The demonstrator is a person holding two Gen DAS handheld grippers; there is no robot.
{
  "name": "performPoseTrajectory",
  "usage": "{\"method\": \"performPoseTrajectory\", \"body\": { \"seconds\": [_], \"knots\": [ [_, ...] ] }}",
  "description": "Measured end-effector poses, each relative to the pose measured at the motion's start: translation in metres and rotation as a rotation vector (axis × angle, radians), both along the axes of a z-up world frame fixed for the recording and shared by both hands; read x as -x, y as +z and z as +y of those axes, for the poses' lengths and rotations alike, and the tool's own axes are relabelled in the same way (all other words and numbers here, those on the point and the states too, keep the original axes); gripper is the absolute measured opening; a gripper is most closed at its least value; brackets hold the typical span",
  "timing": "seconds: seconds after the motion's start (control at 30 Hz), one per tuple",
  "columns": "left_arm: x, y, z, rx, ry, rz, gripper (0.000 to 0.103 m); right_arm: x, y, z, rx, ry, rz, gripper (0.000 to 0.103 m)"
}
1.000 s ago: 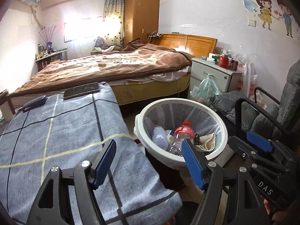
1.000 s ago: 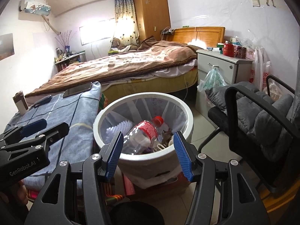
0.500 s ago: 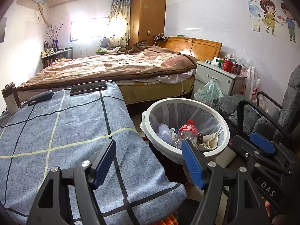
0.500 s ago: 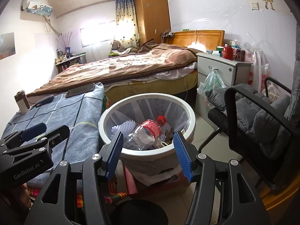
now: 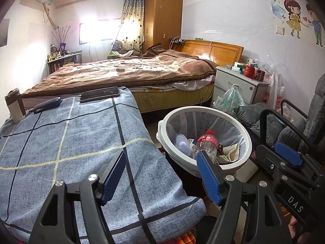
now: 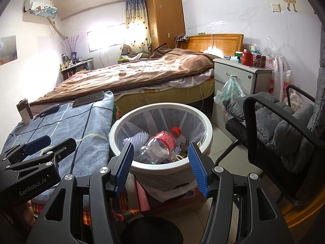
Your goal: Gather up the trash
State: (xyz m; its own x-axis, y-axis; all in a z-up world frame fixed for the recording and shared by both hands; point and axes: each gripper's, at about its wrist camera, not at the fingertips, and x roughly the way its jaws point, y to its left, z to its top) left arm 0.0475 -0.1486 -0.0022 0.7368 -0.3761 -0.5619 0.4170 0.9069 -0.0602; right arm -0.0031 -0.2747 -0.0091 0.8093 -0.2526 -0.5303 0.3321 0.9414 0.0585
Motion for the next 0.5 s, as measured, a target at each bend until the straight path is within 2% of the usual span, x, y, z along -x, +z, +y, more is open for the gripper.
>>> {"method": "performPoseTrajectory", "body": {
  "seconds": [0.5],
  "knots": [
    [0.0019,0.0021,-0.0013,-0.002,0.006,-0.005,0.074,0.0020,0.0019,0.0010,-0.003,-0.008,-0.003,0.057]
  ]
}}
